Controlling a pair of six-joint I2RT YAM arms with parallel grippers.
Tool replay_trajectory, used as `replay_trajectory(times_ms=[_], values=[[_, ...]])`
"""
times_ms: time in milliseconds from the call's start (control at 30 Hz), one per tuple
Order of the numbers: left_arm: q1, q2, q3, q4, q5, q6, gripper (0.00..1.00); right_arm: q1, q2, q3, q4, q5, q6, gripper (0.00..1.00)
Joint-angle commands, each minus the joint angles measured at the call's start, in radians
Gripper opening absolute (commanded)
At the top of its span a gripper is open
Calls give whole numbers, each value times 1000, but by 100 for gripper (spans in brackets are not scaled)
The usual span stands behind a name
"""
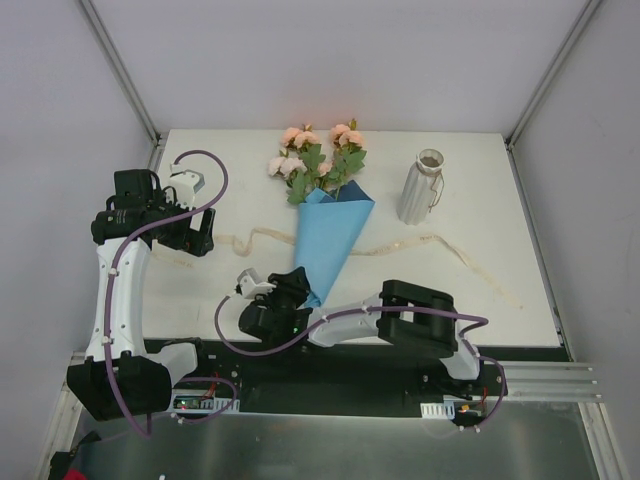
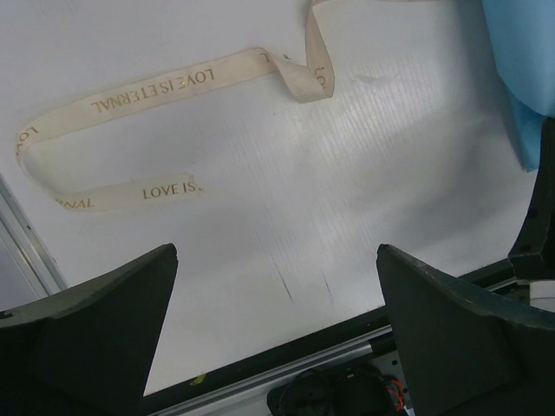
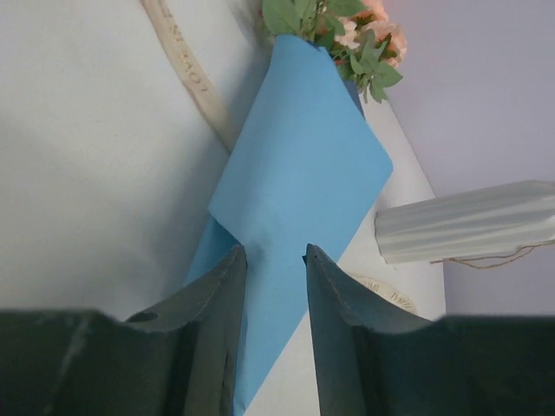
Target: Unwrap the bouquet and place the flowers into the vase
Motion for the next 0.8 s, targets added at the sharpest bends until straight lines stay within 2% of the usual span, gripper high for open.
replay_trajectory(times_ms=[0,267,300,333,367,400,433,467,500,567,633,767], values=[[-3,-4,23,-9,28,-14,99,-2,-105,-24,177,67,-127,34],[-3,-15,12,-7,26,-11,99,-8,-200,-91,307,113,-211,27],[-3,-18,10,-9,26,-9,99,-10,-212,-116,308,111,-206,33],[-2,-17,9,-9,26,-9,99,-8,-223,-123,307,105,-206,42],[-3,-20,7,-9,28,-9,99,-8,-232,-128,296,104,-186,55],[-3,-20,7,-7,28,-8,99,-5,-231,-125,217,99,-162,72],[-3,-23,7,-7,28,-8,99,-4,-228,-105,145,94,-120,77],[-3,-24,9,-9,29,-5,99,-1,-225,-94,4,85,-8,80],[-3,-26,9,-9,31,-3,99,2,-225,-87,-56,70,44,81],[-3,-32,6,-9,32,-2,99,6,-211,-70,-136,56,121,83],[-3,-32,1,-9,40,1,99,10,-191,-50,-231,56,196,90],[-5,-29,-2,-9,40,5,99,24,-116,24,-342,51,270,93]])
